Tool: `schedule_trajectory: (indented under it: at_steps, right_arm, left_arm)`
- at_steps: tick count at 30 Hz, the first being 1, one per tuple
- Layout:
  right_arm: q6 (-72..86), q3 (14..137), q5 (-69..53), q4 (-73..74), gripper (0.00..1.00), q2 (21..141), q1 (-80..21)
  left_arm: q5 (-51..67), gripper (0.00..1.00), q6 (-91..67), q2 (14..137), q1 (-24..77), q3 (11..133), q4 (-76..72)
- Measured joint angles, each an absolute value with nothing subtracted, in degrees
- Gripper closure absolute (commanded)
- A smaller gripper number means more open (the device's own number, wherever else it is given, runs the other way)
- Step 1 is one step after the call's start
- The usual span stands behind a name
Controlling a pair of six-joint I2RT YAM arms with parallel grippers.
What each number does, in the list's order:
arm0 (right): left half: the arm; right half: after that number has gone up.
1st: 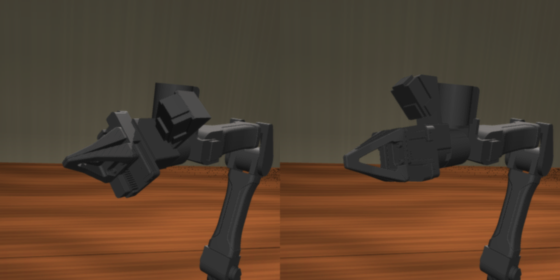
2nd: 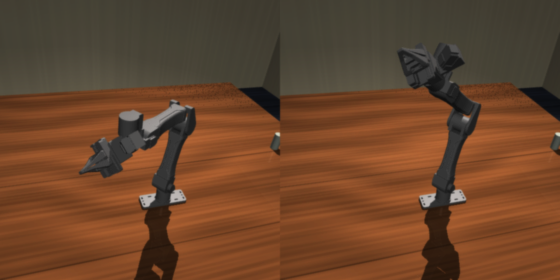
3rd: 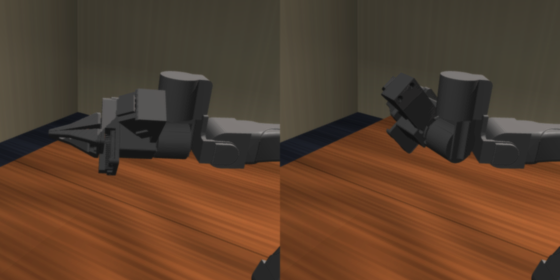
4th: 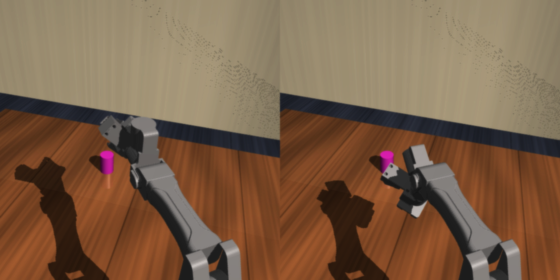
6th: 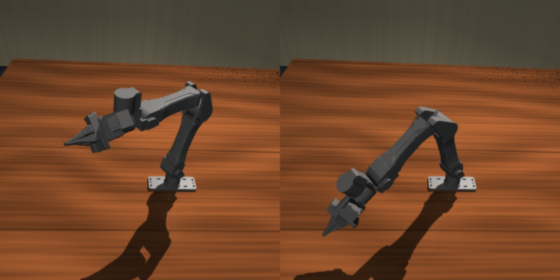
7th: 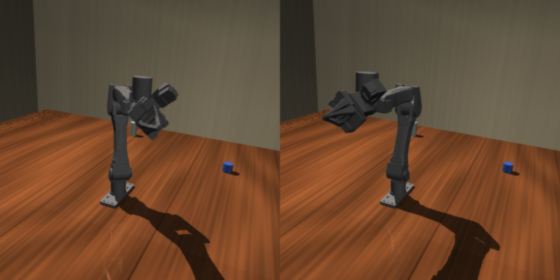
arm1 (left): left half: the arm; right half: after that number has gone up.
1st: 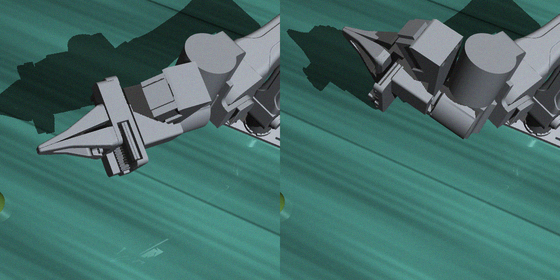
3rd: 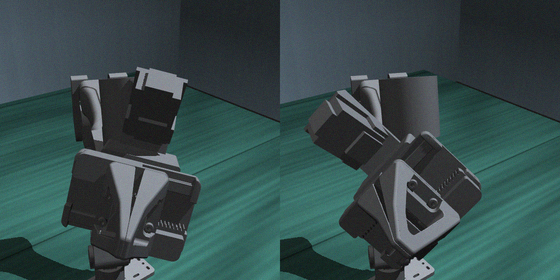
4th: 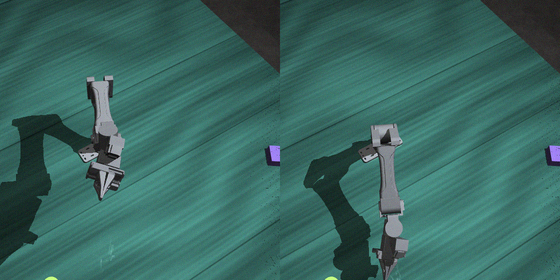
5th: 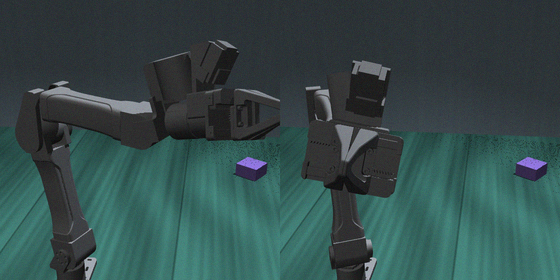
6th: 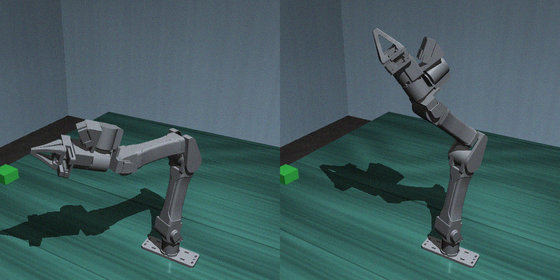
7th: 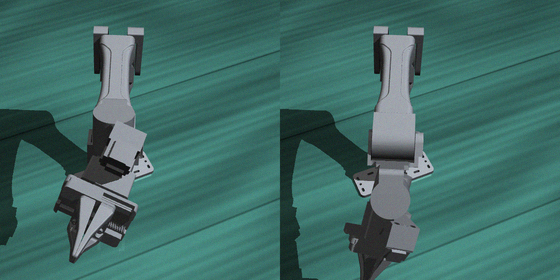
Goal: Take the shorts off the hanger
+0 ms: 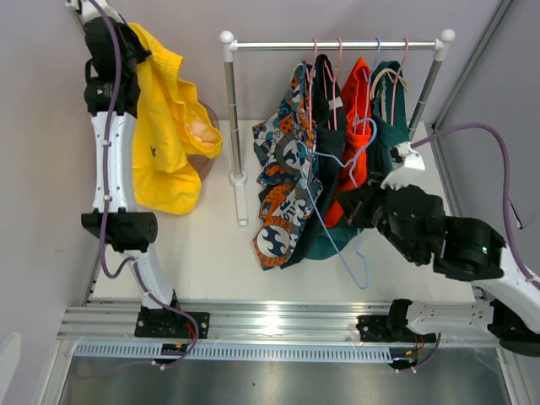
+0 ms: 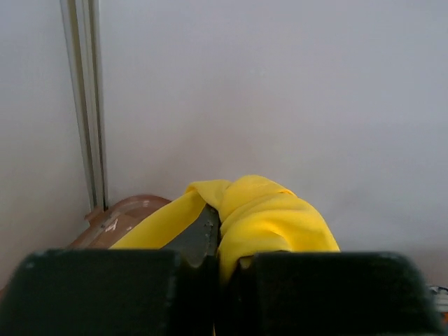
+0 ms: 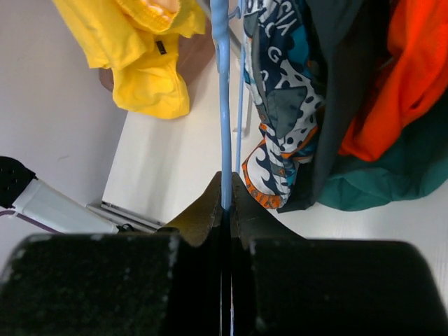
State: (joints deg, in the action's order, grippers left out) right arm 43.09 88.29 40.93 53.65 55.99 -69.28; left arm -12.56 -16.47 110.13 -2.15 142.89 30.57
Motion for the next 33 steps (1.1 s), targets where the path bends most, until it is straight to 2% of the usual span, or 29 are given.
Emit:
schedule_trajectory:
  at_steps: [1, 2, 3, 9, 15, 23, 27, 33]
  right_arm:
    - [42.3, 88.3, 38.9, 52.7, 1.00, 57.1, -67.5]
    - [41.5, 88.4, 36.9, 51.7, 1.00, 58.3, -66.5]
    - [40.9, 88.6, 35.7, 51.0, 1.00, 59.3, -65.9]
    - [35.7, 96.3, 29.0, 47.7, 1.00, 72.4, -64.7]
    - [30.9, 104.6, 24.8, 44.2, 1.00, 80.4, -61.2]
    - [24.2, 127.4, 24.0, 43.5, 1.00, 95.3, -54.3]
    - [20.0, 137.0, 27.7, 44.2, 1.00, 102.8, -53.1]
    - [16.4, 139.1, 34.7, 45.5, 1.00, 108.0, -52.8]
  left_arm:
    - [-12.9, 0.34, -16.3, 111.3, -2.3, 141.8, 30.2]
    - [-13.1, 0.14, -16.5, 112.2, -2.3, 140.4, 30.1]
    - [-13.3, 0.01, -16.5, 112.9, -2.5, 138.6, 29.9]
    - [-13.4, 0.01, -19.9, 116.5, -3.5, 135.0, 34.3]
    - [-8.8, 0.01, -21.1, 111.2, -3.4, 124.8, 34.0]
    - [-3.3, 0.01, -21.0, 93.3, 3.7, 107.5, 31.3]
    - [0.0, 0.01, -21.0, 81.2, 8.6, 96.5, 28.2]
    - [2.0, 0.01, -21.0, 71.3, 9.6, 86.6, 24.9]
